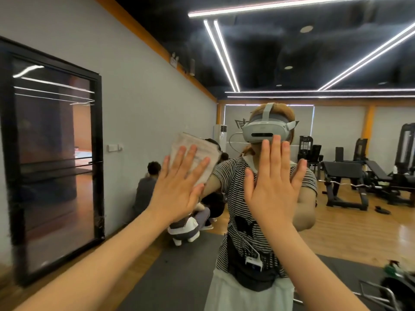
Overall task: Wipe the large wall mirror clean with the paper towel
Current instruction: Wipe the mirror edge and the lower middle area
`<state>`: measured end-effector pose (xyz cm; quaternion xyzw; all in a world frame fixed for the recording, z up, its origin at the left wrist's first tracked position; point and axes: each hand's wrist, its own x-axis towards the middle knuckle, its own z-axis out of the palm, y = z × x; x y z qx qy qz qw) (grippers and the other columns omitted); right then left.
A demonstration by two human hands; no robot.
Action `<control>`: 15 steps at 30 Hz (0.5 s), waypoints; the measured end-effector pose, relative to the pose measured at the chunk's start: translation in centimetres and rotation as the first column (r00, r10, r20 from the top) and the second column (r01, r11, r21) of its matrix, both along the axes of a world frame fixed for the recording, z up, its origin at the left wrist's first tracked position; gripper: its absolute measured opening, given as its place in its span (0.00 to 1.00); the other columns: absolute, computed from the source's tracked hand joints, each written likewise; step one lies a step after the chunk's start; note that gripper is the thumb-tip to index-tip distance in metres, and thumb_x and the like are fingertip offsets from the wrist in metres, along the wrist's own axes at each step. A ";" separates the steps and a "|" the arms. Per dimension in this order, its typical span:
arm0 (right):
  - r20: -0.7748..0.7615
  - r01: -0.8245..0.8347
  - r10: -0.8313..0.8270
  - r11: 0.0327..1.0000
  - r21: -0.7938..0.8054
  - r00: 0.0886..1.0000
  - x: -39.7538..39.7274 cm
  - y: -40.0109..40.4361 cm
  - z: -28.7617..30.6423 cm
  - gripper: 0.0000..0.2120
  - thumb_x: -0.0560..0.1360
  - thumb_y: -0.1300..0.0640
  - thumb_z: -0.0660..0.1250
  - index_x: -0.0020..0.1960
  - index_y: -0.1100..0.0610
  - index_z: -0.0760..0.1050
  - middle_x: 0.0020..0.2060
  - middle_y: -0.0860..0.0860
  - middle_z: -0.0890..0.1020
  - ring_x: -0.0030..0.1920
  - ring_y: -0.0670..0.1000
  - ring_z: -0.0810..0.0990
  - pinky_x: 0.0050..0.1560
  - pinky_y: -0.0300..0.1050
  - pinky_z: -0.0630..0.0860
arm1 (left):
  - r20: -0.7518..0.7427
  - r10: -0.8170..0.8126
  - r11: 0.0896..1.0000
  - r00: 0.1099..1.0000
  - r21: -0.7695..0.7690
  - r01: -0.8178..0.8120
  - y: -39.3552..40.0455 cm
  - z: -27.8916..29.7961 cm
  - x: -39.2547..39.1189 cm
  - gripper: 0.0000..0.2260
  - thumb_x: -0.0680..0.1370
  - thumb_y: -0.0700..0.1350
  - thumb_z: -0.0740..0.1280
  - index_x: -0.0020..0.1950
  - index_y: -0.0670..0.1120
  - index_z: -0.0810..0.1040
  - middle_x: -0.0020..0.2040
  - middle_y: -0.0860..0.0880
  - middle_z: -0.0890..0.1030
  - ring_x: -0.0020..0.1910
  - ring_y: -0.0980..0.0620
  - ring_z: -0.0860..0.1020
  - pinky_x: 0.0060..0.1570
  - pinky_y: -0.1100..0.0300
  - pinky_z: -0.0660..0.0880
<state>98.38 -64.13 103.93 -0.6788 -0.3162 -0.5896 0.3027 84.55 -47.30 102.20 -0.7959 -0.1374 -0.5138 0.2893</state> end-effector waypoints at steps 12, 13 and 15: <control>0.002 0.029 -0.029 1.000 0.005 1.000 -0.2 0.0 0.1 0.31 0.80 0.46 0.50 0.78 0.60 0.52 0.77 0.56 0.55 0.77 0.56 0.53 0.75 0.57 0.36 | 0.367 0.023 0.894 0.930 -0.423 0.145 -5.5 -0.2 4.6 0.25 0.83 0.55 0.41 0.79 0.53 0.42 0.79 0.46 0.42 0.77 0.47 0.39 0.74 0.45 0.38; 0.003 0.030 -0.030 1.000 0.003 1.000 -0.3 0.0 0.1 0.31 0.80 0.46 0.50 0.78 0.60 0.51 0.77 0.55 0.54 0.77 0.55 0.53 0.75 0.57 0.36 | 0.335 0.007 0.912 0.942 -0.388 0.131 -6.0 -0.5 4.9 0.25 0.83 0.55 0.41 0.79 0.52 0.42 0.79 0.47 0.42 0.77 0.47 0.39 0.74 0.46 0.38; -0.002 0.026 -0.026 1.000 -0.008 1.000 -0.3 -0.1 0.1 0.31 0.79 0.46 0.51 0.78 0.60 0.51 0.77 0.54 0.52 0.77 0.55 0.53 0.75 0.56 0.36 | 0.283 -0.006 0.939 0.959 -0.329 0.103 -6.7 -1.2 5.5 0.26 0.83 0.54 0.44 0.80 0.52 0.43 0.79 0.47 0.43 0.78 0.47 0.38 0.74 0.48 0.36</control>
